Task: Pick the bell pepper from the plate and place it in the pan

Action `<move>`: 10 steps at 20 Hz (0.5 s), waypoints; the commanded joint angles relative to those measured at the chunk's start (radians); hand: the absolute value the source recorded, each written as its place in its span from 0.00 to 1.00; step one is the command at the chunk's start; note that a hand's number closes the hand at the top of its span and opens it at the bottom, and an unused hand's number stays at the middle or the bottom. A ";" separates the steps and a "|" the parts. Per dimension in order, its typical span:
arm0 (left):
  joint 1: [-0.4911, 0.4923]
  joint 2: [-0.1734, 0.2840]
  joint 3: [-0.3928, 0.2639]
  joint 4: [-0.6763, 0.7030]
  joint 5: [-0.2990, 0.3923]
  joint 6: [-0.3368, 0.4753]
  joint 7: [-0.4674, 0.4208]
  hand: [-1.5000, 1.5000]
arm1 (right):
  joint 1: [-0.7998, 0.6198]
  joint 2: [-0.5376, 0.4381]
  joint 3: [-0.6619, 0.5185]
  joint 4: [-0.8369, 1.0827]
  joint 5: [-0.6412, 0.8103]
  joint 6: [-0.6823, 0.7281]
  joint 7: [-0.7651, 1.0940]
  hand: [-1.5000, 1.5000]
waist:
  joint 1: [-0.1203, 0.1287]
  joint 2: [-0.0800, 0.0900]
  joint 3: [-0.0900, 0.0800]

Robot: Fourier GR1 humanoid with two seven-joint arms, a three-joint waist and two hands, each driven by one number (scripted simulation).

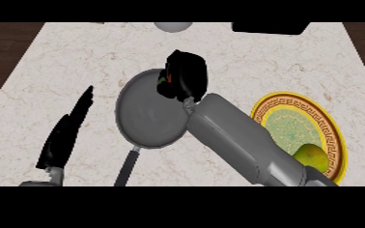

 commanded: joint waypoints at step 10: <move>-0.044 0.002 -0.013 0.003 0.008 -0.048 -0.014 0.50 | 0.031 0.008 -0.037 0.183 -0.493 -0.064 -0.137 0.00 | 0.086 0.023 0.002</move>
